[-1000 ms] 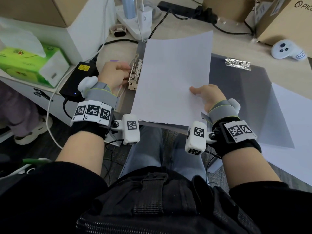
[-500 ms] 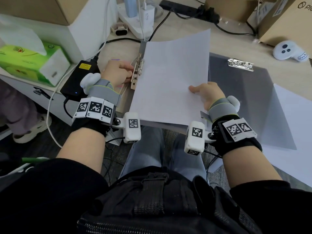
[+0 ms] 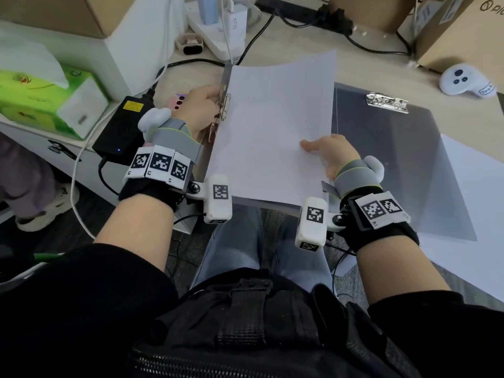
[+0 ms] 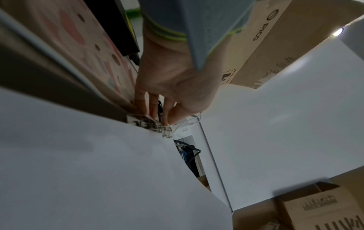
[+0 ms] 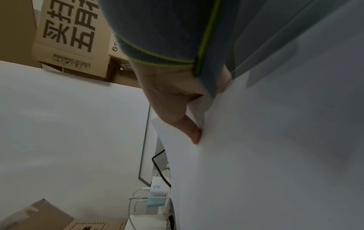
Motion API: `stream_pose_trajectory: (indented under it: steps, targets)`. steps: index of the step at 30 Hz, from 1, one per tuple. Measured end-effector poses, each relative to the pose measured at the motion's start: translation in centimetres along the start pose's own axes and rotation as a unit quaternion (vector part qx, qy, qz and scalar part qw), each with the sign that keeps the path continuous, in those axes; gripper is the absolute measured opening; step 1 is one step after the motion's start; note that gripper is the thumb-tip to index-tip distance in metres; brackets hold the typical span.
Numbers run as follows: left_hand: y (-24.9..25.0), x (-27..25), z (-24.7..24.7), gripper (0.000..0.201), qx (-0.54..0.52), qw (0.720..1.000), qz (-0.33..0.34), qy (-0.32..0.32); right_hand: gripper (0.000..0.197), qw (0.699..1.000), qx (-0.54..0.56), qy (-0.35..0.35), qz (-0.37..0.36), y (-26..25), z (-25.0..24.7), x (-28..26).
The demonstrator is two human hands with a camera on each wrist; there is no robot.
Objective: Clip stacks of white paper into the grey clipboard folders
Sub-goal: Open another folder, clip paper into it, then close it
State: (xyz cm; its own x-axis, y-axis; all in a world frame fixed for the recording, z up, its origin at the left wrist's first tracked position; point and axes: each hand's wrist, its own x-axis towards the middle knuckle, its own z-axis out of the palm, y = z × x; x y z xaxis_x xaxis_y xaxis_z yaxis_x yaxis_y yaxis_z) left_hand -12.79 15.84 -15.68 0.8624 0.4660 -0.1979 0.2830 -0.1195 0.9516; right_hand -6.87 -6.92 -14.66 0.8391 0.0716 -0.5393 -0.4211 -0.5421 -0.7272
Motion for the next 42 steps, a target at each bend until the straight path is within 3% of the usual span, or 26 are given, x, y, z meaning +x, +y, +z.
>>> stream_pose_trajectory:
  steps: [6,9,13,18,25,31,33,39,42]
  targets:
    - [0.7,-1.0,-0.9,0.015,-0.121,0.984,-0.034,0.124,0.061,1.000,-0.004,0.003,0.001,-0.1,0.0,0.0]
    - [0.1,-1.5,-1.7,0.030,-0.093,0.989,-0.046,0.107,0.063,1.000,-0.014,0.003,0.001,-0.1,0.1,-0.1]
    - [-1.3,-2.1,-2.1,0.017,-0.041,0.990,-0.103,0.089,0.066,1.000,-0.017,0.001,-0.001,-0.2,0.1,-0.1]
    - [-1.0,-2.5,-2.4,0.050,0.032,0.983,-0.178,0.021,0.060,1.000,-0.015,-0.003,-0.012,-0.2,-0.1,-0.3]
    - [0.6,-2.9,-2.2,0.043,0.087,0.969,-0.227,-0.044,0.059,1.000,-0.023,-0.005,-0.009,-0.1,-0.1,-0.5]
    - [0.5,-2.8,-2.6,0.066,-0.007,0.971,-0.238,-0.034,0.057,0.998,-0.053,0.004,-0.018,-0.2,-0.2,-0.7]
    - [0.6,-2.8,-2.6,0.072,-0.022,0.966,-0.251,-0.059,0.057,0.998,-0.057,0.002,-0.016,-0.2,-0.2,-0.7]
    - [1.0,-3.7,-2.0,0.048,0.014,0.961,-0.247,-0.126,0.060,0.998,-0.061,-0.001,-0.011,-0.3,-0.4,-0.8]
    - [0.8,-4.2,-2.4,0.064,-0.020,0.956,-0.262,-0.128,0.062,0.998,-0.067,-0.001,-0.016,-0.5,-0.5,-0.7]
